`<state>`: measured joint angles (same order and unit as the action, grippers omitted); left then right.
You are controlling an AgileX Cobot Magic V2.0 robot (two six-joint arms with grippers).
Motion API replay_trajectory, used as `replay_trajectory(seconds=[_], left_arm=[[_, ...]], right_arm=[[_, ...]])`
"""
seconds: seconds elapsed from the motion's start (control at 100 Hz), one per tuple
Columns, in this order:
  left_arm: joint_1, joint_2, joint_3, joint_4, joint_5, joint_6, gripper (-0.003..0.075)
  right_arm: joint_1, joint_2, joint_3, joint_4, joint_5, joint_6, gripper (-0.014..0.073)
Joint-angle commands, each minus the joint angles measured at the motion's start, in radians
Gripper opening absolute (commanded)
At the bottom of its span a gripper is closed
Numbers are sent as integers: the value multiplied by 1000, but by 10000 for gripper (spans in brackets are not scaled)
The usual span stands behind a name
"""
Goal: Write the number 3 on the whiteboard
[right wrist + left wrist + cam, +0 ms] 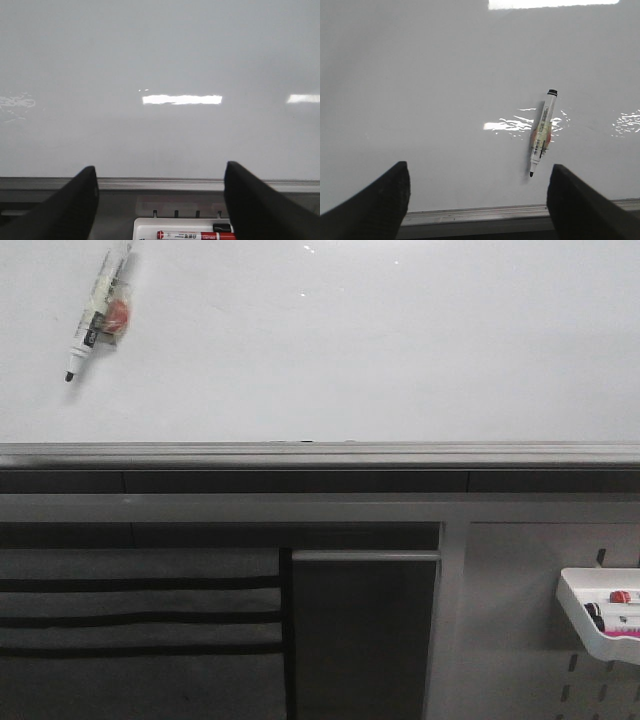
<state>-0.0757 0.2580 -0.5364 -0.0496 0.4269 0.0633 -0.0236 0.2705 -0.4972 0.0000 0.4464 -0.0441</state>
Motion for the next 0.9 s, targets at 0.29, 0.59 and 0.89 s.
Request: replay_trajectory(seconds=[0.29,0.59,0.89], left_arm=[[3,51,-45,-26,-85,0,405],[-71,312,-148,-143,-44,210,330],[-206,661,-183,-141,-198,227,314]], right_arm=[[6,18,-46,13,-65,0,477],[87,58,-130,150,-18,-124,477],[174,83,-130,163,-23,-137,477]])
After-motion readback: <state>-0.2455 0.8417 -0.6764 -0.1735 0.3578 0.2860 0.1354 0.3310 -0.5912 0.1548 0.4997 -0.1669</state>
